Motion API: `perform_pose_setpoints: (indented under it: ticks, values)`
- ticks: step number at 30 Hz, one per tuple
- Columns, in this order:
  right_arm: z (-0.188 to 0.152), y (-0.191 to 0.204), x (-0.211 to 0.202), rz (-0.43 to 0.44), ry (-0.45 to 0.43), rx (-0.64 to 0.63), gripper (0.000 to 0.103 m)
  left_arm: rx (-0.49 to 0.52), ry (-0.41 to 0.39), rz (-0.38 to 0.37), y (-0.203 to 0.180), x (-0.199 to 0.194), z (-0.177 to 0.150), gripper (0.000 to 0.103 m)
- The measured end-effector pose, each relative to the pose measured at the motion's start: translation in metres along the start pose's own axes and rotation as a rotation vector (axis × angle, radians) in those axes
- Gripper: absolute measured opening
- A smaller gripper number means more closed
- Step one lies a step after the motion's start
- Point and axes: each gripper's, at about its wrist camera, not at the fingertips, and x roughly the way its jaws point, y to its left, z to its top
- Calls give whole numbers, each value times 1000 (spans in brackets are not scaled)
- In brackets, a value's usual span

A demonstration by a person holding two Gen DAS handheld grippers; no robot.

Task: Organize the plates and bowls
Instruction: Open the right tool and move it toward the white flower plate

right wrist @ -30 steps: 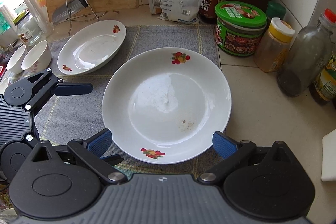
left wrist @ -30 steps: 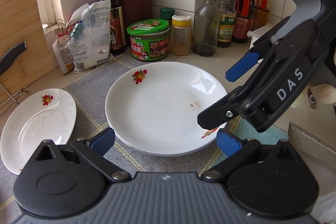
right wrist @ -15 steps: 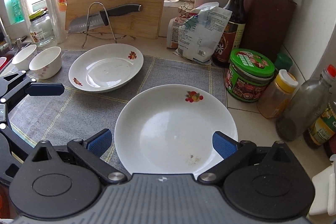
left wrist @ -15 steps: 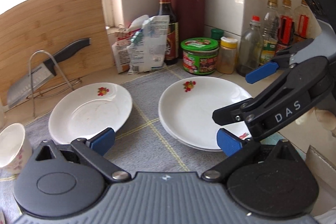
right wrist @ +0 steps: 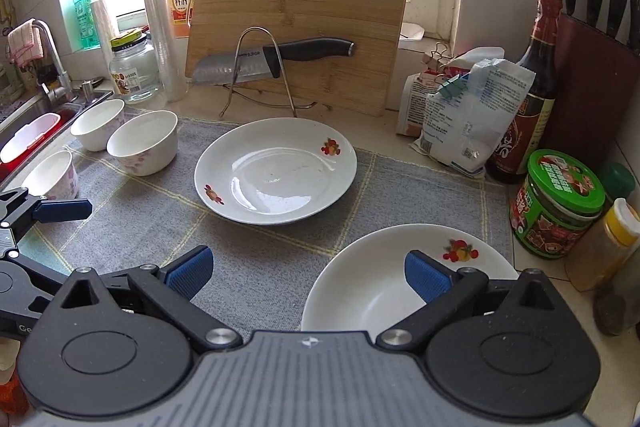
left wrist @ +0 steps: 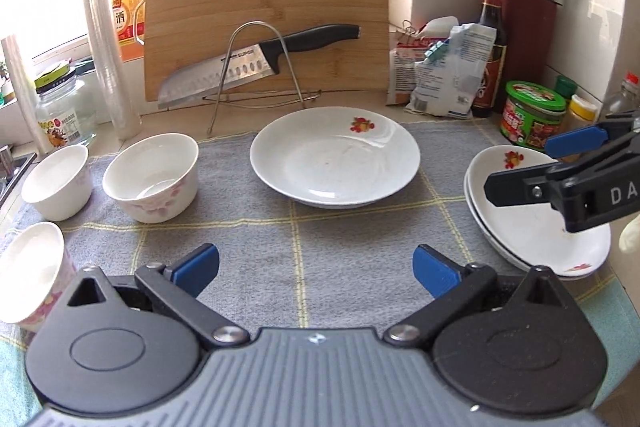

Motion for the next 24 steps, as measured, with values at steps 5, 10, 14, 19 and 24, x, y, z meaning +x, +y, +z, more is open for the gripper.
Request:
perform_pose_setpoints:
  ticks: [5,10,14,19,24]
  values:
    - [2,2,12,-32,22,42,103,-2,6,0,8,27,0,102]
    - [4,-3,19,-45,48,89,103,-8,7,-18,11,54,3,102]
    - [10,-7,29,-26,56,133,103,-3,22,-33,13,74,5,102]
    - [28,-5,47,24,70,84,103,21,39,-47,15,91,8,102]
    - [43,-9,68,66,99,67,103,22,49,-67,21,103,10,102]
